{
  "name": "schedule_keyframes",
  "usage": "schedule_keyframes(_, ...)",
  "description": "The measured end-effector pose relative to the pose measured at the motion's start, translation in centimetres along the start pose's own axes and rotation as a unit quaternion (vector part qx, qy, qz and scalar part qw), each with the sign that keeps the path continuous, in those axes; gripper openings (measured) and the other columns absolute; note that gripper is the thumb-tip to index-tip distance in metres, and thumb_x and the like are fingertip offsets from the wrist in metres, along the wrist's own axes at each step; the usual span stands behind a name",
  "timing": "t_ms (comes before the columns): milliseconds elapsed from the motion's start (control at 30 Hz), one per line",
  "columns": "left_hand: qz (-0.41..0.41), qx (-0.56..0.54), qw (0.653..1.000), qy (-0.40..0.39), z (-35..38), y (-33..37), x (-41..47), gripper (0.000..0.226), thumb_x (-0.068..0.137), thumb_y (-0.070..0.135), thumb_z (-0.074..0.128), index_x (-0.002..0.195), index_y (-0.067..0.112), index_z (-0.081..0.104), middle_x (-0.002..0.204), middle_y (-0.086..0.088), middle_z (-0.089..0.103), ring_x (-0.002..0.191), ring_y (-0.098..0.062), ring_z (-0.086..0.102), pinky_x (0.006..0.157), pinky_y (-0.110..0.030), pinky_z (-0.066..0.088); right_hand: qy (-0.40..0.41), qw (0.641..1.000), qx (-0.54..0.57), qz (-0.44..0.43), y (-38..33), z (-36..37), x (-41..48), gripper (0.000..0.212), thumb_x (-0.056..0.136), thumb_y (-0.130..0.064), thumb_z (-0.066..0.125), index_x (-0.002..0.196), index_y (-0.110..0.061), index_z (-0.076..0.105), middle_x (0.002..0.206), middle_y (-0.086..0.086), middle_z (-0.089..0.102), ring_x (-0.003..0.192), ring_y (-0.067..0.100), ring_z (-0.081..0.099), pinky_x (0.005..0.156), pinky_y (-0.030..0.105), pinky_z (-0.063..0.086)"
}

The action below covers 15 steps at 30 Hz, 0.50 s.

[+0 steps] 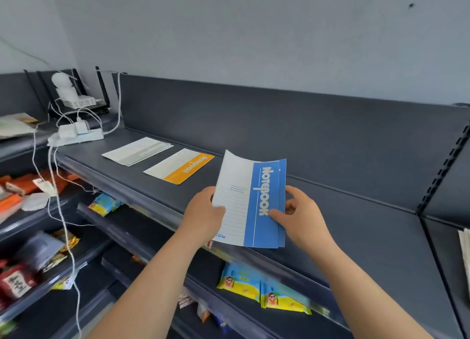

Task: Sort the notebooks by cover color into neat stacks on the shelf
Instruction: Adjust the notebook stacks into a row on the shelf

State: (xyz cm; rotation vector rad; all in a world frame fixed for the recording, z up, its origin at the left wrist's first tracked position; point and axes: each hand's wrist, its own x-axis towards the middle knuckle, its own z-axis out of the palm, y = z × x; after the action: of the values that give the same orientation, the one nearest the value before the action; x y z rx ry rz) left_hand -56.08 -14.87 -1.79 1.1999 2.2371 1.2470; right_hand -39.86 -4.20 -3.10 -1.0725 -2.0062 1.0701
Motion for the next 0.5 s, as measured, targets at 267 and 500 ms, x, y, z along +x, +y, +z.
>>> schedule_keyframes(267,-0.011,0.02,1.0,-0.012,-1.1,-3.8,8.4,0.03,0.094,0.008,0.048,0.12,0.02,0.058,0.117,0.007,0.063,0.098,-0.01,0.058,0.059,-0.014,0.043,-0.023,0.999,-0.038,0.019,-0.4,4.4,7.1,0.057,0.085,-0.022,0.066,0.136,-0.024,0.04,0.083,-0.005,0.063,0.077,0.006,0.062,0.058,0.02,0.046)
schedule_keyframes(500,-0.019,0.025,0.999,-0.034,-1.2,-6.3,13.9,0.03,0.094,0.007,0.046,0.119,0.017,0.059,0.119,0.003,0.063,0.096,-0.014,0.059,0.059,-0.016,0.047,-0.027,0.996,-0.067,0.057,-0.4,7.2,11.1,0.048,0.086,-0.023,0.064,0.128,-0.02,0.043,0.078,-0.009,0.057,0.073,0.006,0.058,0.054,0.019,0.042)
